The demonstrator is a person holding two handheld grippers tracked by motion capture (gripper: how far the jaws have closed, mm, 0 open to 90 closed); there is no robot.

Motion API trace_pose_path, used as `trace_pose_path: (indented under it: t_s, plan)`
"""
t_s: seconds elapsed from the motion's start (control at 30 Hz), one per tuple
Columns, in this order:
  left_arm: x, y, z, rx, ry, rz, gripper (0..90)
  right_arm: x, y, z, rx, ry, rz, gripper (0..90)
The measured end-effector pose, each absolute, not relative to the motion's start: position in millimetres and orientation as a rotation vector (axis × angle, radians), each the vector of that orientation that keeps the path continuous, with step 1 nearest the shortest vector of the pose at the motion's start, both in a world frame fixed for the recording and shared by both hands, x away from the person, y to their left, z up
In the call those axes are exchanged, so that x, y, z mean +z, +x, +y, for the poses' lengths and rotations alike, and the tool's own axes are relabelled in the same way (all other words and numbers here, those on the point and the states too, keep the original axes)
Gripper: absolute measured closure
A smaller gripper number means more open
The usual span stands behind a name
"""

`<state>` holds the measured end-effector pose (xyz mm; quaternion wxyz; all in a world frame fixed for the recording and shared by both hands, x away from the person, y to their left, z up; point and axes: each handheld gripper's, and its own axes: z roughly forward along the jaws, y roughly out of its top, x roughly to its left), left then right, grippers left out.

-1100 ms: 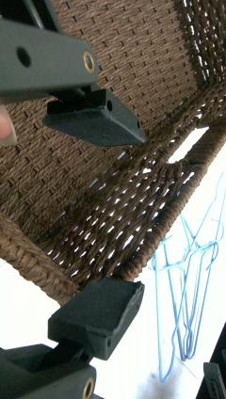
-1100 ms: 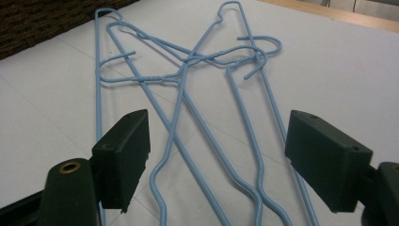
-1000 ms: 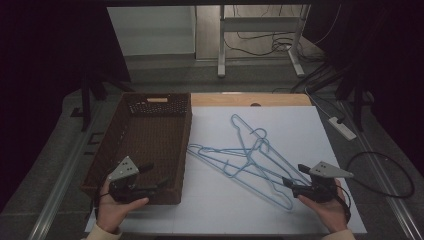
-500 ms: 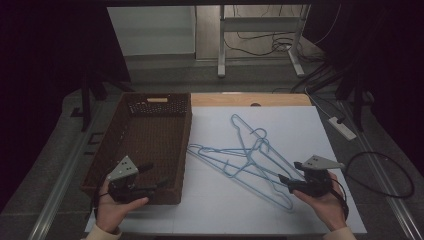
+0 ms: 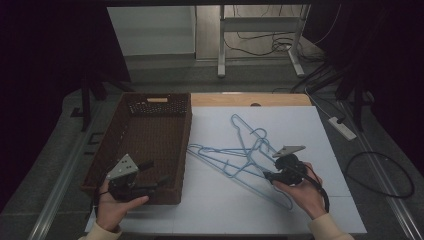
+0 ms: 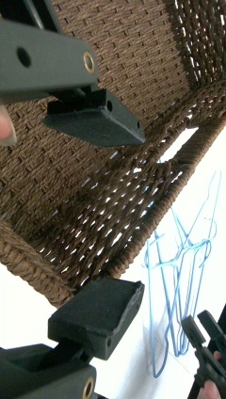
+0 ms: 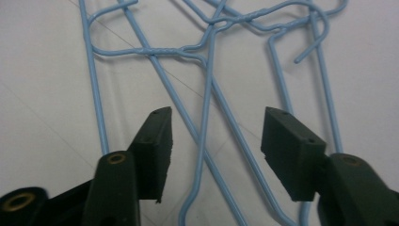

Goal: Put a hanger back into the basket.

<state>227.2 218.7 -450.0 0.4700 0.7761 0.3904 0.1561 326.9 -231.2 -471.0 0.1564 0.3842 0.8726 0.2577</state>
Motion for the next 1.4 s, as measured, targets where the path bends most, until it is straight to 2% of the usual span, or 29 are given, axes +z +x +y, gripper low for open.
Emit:
trace_pose_path:
  t_s: [0.2, 0.57, 0.9, 1.0, 1.13, 1.4]
  plan:
    - [-450, 227, 218, 0.382, 1.907, 0.954, 26.1, -480, 339, -220, 0.646, 1.18, 2.54, 57.1]
    - [-451, 227, 218, 0.382, 1.909, 0.952, 26.2, -489, 348, -211, 0.575, 1.252, 2.568, 61.4]
    - [-451, 227, 216, 0.382, 1.914, 0.949, 26.4, -497, 357, -209, 0.55, 1.372, 2.591, 68.8]
    - [-451, 227, 216, 0.381, 1.915, 0.95, 26.4, -496, 358, -208, 0.57, 1.403, 2.59, 73.6]
    - [-451, 227, 216, 0.382, 1.915, 0.946, 26.4, -495, 359, -210, 0.583, 1.416, 2.58, 72.6]
    - [-452, 227, 215, 0.378, 1.922, 0.944, 26.4, -496, 363, -212, 0.593, 1.44, 2.564, 79.7]
